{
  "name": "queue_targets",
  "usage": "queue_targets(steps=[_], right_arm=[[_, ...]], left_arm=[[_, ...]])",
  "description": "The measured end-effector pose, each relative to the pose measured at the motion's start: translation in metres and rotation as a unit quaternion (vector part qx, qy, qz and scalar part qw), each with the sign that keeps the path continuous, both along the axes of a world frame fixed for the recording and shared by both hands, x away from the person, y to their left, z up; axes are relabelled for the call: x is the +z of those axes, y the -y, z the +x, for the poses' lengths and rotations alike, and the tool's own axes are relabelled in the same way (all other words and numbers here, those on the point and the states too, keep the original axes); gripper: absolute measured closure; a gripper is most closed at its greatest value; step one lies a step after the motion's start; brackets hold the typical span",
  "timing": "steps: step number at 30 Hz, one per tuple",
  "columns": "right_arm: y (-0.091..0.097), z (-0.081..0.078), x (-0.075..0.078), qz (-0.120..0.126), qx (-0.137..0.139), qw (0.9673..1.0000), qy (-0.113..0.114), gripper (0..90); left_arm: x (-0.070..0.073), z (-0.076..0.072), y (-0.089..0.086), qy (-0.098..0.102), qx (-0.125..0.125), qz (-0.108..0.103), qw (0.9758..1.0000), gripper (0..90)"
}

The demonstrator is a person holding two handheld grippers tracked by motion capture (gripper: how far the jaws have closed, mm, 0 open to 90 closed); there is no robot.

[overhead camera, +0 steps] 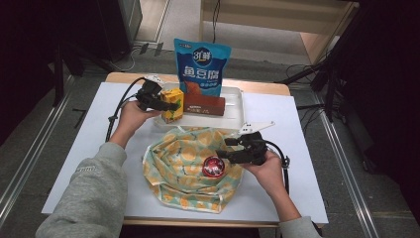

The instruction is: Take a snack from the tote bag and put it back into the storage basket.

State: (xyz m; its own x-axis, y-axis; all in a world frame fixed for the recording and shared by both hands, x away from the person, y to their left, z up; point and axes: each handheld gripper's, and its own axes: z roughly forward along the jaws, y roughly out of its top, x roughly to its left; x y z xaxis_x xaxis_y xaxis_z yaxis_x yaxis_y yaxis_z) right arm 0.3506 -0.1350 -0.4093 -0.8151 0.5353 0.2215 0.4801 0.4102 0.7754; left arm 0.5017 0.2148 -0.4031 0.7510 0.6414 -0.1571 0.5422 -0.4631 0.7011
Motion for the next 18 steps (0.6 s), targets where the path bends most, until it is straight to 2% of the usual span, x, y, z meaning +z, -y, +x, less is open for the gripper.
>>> queue_targets(steps=[5, 11, 14, 18], right_arm=[[0.000, 0.000, 0.000, -0.001, 0.000, 1.0000, -0.001, 41.0], [0.000, 0.000, 0.000, 0.000, 0.000, 1.0000, -0.002, 41.0], [-0.001, -0.001, 0.000, 0.000, 0.002, 1.0000, 0.001, 41.0], [-0.001, 0.000, -0.001, -0.002, 0.001, 1.0000, -0.001, 41.0]], left_arm=[[-0.011, -0.001, -0.002, 0.000, 0.000, 0.000, 1.0000, 55.3], [-0.016, -0.005, -0.007, 0.002, 0.001, -0.018, 0.9998, 55.0], [-0.017, -0.008, -0.007, 0.006, -0.003, -0.012, 0.9999, 54.6], [-0.018, -0.010, -0.009, -0.001, -0.006, -0.006, 1.0000, 53.0]])
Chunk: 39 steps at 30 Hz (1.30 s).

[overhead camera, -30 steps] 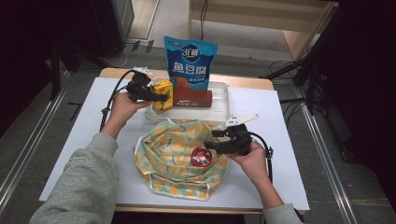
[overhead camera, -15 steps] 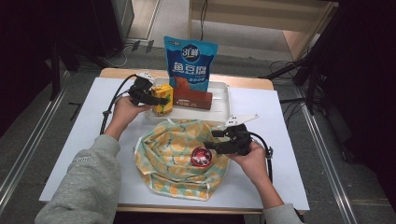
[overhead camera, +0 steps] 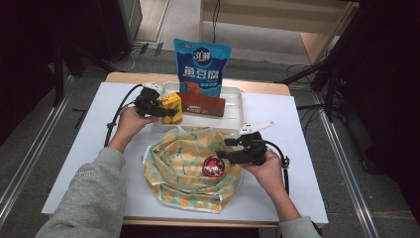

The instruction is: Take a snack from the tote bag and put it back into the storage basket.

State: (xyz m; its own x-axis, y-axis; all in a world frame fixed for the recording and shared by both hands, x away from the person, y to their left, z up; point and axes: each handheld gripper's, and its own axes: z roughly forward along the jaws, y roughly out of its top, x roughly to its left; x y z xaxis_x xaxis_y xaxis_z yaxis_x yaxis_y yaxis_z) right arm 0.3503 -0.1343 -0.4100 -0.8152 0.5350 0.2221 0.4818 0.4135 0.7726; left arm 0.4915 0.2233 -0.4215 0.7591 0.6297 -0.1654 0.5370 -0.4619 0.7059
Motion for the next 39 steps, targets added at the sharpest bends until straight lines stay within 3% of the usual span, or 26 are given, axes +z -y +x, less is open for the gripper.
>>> queue_targets(steps=[3, 12, 15, 24, 29, 39], right_arm=[[0.000, 0.000, 0.000, 0.001, 0.001, 1.0000, 0.000, 41.0], [-0.001, -0.001, -0.001, -0.006, 0.001, 1.0000, 0.001, 41.3], [-0.001, -0.001, -0.001, -0.006, 0.003, 1.0000, 0.003, 41.2], [0.000, -0.001, 0.000, -0.004, 0.003, 1.0000, 0.002, 40.9], [0.000, -0.001, 0.000, -0.003, 0.001, 1.0000, 0.002, 40.7], [0.001, 0.000, 0.001, -0.003, -0.002, 1.0000, 0.001, 40.6]], left_arm=[[-0.001, -0.001, -0.002, -0.009, -0.006, -0.014, 0.9998, 49.3], [0.000, -0.004, 0.002, -0.009, -0.027, -0.003, 0.9996, 41.0], [0.001, -0.004, 0.000, -0.015, -0.024, -0.009, 0.9995, 40.0], [0.010, -0.009, -0.005, -0.010, -0.017, -0.003, 0.9998, 36.0], [0.014, -0.014, -0.008, -0.020, -0.017, -0.005, 0.9997, 35.8], [0.016, -0.025, -0.018, -0.011, 0.004, -0.002, 0.9999, 36.1]])
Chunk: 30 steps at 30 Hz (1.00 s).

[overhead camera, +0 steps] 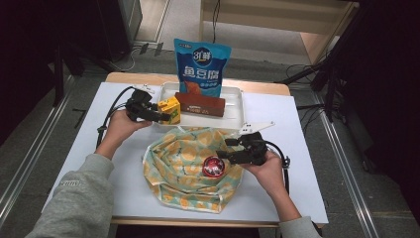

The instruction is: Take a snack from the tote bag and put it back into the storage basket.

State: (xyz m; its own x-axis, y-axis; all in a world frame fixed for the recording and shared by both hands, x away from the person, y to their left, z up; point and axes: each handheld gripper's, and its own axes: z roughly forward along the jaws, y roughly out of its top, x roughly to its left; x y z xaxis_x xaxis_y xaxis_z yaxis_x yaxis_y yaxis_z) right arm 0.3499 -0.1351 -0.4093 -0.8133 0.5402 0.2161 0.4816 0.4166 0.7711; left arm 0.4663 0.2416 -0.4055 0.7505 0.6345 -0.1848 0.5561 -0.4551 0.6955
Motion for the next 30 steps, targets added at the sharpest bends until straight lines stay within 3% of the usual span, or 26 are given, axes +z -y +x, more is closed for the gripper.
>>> queue_targets(steps=[10, 15, 23, 30], right_arm=[[0.000, -0.001, 0.000, 0.000, 0.002, 1.0000, 0.003, 40.8], [-0.002, -0.001, 0.000, -0.002, 0.005, 1.0000, 0.004, 40.5], [-0.003, 0.001, -0.001, 0.002, 0.008, 1.0000, 0.001, 40.3], [-0.006, 0.003, -0.002, 0.002, 0.011, 0.9999, -0.001, 40.2]], left_arm=[[-0.001, -0.012, -0.015, -0.015, 0.007, -0.004, 0.9999, 39.0], [-0.003, -0.020, -0.019, -0.017, 0.009, -0.018, 0.9997, 42.0], [-0.002, -0.033, -0.020, -0.014, 0.017, -0.021, 0.9995, 52.5], [-0.002, -0.040, -0.017, -0.023, 0.010, -0.045, 0.9987, 67.9]])
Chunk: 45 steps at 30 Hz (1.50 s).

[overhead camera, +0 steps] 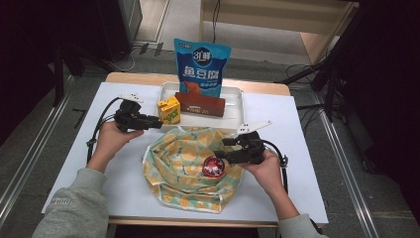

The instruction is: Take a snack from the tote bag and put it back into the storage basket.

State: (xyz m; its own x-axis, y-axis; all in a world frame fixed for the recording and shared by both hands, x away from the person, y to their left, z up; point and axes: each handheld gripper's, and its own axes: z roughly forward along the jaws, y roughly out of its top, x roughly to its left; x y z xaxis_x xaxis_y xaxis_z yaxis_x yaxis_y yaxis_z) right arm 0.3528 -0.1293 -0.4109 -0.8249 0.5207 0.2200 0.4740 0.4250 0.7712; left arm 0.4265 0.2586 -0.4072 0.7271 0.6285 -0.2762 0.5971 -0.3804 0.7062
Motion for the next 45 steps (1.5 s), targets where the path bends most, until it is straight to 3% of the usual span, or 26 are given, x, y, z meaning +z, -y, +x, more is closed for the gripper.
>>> queue_targets(steps=[3, 6, 11, 16, 24, 31, 45], right_arm=[[0.000, 0.000, 0.000, 0.001, 0.001, 1.0000, 0.001, 40.3], [-0.001, 0.001, 0.000, 0.002, 0.002, 1.0000, -0.001, 40.3], [0.000, 0.001, 0.000, 0.004, -0.001, 1.0000, 0.000, 40.4], [0.002, -0.003, 0.003, 0.010, -0.005, 0.9999, 0.008, 40.2], [0.004, -0.006, -0.001, 0.006, -0.008, 1.0000, -0.001, 40.2], [0.003, -0.007, -0.002, 0.005, -0.007, 1.0000, -0.004, 40.2], [0.002, -0.008, -0.003, 0.006, -0.004, 0.9999, -0.008, 40.2]], left_arm=[[-0.002, -0.001, 0.004, 0.001, -0.002, 0.013, 0.9999, 74.9], [-0.003, -0.002, 0.007, 0.003, 0.003, 0.012, 0.9999, 84.5], [-0.004, 0.000, 0.011, 0.001, 0.002, 0.007, 1.0000, 90.0], [-0.004, 0.003, 0.016, 0.006, 0.006, 0.006, 0.9999, 90.0], [-0.006, 0.007, 0.024, 0.009, 0.011, 0.010, 0.9998, 90.0], [-0.008, 0.011, 0.020, 0.009, 0.023, -0.003, 0.9997, 90.0], [-0.008, 0.011, 0.016, 0.013, 0.027, 0.011, 0.9995, 89.4]])
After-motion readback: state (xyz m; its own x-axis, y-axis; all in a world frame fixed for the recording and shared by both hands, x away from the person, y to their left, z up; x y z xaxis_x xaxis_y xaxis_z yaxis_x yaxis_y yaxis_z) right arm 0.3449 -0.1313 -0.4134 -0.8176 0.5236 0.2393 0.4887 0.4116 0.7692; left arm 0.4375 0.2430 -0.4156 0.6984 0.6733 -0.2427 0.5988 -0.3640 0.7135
